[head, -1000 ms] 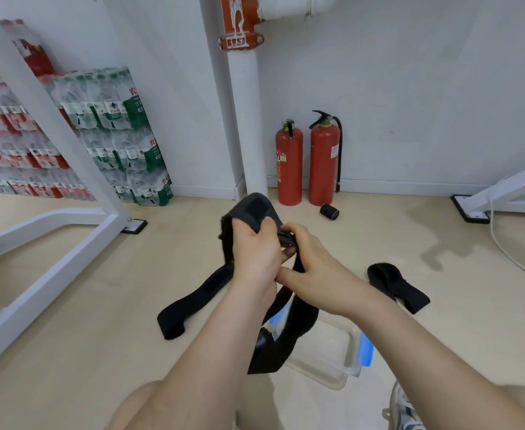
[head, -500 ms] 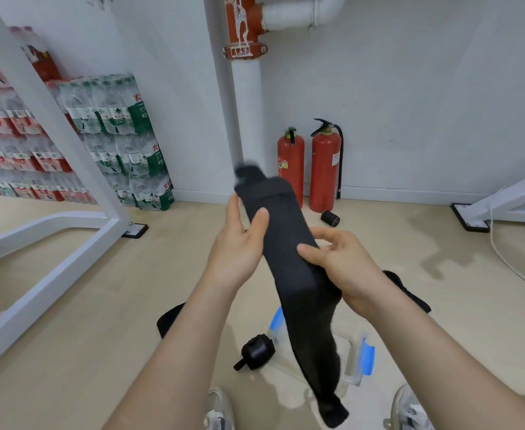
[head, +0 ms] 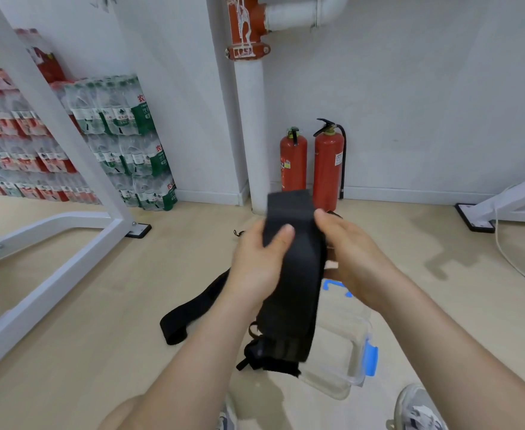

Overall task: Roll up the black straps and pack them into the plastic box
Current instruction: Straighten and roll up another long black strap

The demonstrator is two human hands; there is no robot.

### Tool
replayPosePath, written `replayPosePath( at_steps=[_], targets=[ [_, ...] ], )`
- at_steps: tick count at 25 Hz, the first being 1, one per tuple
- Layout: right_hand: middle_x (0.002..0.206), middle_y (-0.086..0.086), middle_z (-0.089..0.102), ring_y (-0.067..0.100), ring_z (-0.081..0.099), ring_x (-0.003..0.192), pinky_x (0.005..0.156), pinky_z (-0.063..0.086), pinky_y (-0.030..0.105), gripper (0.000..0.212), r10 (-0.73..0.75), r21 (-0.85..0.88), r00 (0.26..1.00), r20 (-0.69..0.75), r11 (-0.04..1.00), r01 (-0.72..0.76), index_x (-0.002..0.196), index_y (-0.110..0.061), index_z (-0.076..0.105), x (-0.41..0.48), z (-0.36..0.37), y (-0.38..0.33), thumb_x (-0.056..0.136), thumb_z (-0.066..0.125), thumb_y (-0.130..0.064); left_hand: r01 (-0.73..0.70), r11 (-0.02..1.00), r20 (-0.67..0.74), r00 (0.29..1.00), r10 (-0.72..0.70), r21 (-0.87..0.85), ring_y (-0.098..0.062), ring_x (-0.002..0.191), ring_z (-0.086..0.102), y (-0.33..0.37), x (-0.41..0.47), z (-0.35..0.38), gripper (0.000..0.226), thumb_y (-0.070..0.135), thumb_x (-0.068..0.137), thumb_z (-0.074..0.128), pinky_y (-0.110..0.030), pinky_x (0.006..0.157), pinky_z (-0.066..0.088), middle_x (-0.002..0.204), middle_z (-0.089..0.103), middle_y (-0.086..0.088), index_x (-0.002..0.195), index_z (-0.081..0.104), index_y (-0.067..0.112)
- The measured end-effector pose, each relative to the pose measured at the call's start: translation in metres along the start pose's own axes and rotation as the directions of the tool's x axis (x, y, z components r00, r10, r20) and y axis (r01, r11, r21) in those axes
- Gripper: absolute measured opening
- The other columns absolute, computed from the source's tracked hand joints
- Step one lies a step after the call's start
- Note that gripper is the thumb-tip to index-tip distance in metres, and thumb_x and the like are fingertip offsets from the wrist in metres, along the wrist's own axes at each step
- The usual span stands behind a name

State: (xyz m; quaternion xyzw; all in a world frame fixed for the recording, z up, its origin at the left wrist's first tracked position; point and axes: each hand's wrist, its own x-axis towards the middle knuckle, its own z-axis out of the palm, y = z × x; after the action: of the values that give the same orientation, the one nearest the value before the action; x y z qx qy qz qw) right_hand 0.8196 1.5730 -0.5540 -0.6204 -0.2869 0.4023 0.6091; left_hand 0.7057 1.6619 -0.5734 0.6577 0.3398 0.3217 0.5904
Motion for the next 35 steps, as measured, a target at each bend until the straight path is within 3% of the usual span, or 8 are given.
replayPosePath(
  at_steps=[4,9,13,19,24,28,31,35],
  targets=[
    [0.114,-0.013,0.069,0.004,0.068,0.101,0.083,0.056,0.025,0.027,0.06,-0.282,0.973,0.223,0.959,0.006,0.13,-0.033,0.053,-0.004,0.016,0.022,0.103,0.048,-0.035,0.091,0.936,-0.158,0.976,-0.153,-0.34,-0.026,0.098,0.072,0.006,0.012,-0.013,0.016,0.023,0.101,0.053,-0.053,0.09,0.057,0.106,0.075,-0.006,0.112,0.064,0.018],
    [0.103,0.003,0.075,0.02,0.073,0.092,0.085,0.059,0.045,0.019,-0.133,-0.004,0.975,-0.18,0.991,0.134,0.113,-0.023,0.063,0.005,0.021,0.024,0.1,0.054,-0.014,0.242,0.95,0.16,0.964,-0.212,-0.199,-0.02,0.09,0.075,0.01,0.0,-0.011,0.02,0.012,0.096,0.061,-0.038,0.079,0.06,0.098,0.077,-0.001,0.115,0.063,0.017],
    [0.097,0.006,0.073,0.025,0.07,0.093,0.088,0.058,0.048,0.018,-0.054,0.082,0.936,-0.348,0.993,0.087,0.091,-0.023,0.065,0.008,0.005,0.012,0.101,0.052,-0.016,0.271,0.962,0.303,0.915,-0.268,0.032,-0.019,0.1,0.072,-0.007,-0.01,0.009,0.025,0.02,0.098,0.059,-0.04,0.087,0.059,0.11,0.074,-0.001,0.124,0.059,0.021],
    [0.096,0.0,0.073,0.009,0.073,0.078,0.067,0.061,0.031,0.029,0.068,-0.368,0.997,0.029,0.928,-0.053,0.128,-0.021,0.057,0.001,-0.003,0.012,0.099,0.057,-0.026,0.228,0.967,0.006,0.973,-0.229,-0.117,-0.024,0.102,0.069,-0.005,0.002,0.012,0.022,0.022,0.102,0.052,-0.046,0.091,0.057,0.113,0.07,-0.005,0.123,0.057,0.019],
    [0.111,0.008,0.068,0.023,0.07,0.094,0.085,0.058,0.041,0.047,-0.083,-0.315,0.977,-0.195,0.949,0.018,0.137,-0.031,0.044,0.005,0.003,0.023,0.094,0.064,-0.03,0.264,0.96,0.213,0.947,-0.24,-0.09,-0.023,0.085,0.075,0.014,-0.002,-0.005,0.025,0.0,0.089,0.067,-0.033,0.072,0.061,0.098,0.076,-0.009,0.112,0.063,0.011],
    [0.099,0.008,0.07,0.026,0.071,0.085,0.077,0.061,0.045,0.017,-0.137,-0.299,0.98,-0.146,0.95,0.089,0.103,-0.037,0.054,0.004,0.007,0.022,0.095,0.064,-0.025,0.134,0.965,0.102,0.982,-0.16,0.226,-0.023,0.084,0.075,0.014,0.0,-0.017,0.037,0.008,0.084,0.076,-0.042,0.076,0.062,0.097,0.075,-0.005,0.114,0.059,0.022],
    [0.094,0.007,0.071,0.024,0.07,0.08,0.069,0.058,0.034,0.021,-0.153,-0.413,0.988,-0.036,0.902,0.125,0.1,-0.034,0.05,-0.001,0.002,0.008,0.096,0.061,-0.016,0.044,0.939,-0.002,0.999,-0.047,0.341,-0.02,0.088,0.072,0.007,-0.003,-0.013,0.037,0.013,0.086,0.073,-0.044,0.08,0.06,0.098,0.072,0.001,0.108,0.051,0.032],
    [0.107,0.004,0.066,0.019,0.065,0.078,0.056,0.055,0.028,0.026,0.037,-0.266,0.964,0.263,0.963,0.036,0.11,-0.026,0.058,-0.013,-0.013,-0.007,0.097,0.056,-0.003,0.047,0.996,-0.063,0.997,-0.042,0.08,-0.021,0.084,0.074,0.008,-0.006,-0.008,0.032,0.003,0.089,0.068,-0.046,0.077,0.061,0.093,0.075,0.001,0.107,0.055,0.025]
  ],
)
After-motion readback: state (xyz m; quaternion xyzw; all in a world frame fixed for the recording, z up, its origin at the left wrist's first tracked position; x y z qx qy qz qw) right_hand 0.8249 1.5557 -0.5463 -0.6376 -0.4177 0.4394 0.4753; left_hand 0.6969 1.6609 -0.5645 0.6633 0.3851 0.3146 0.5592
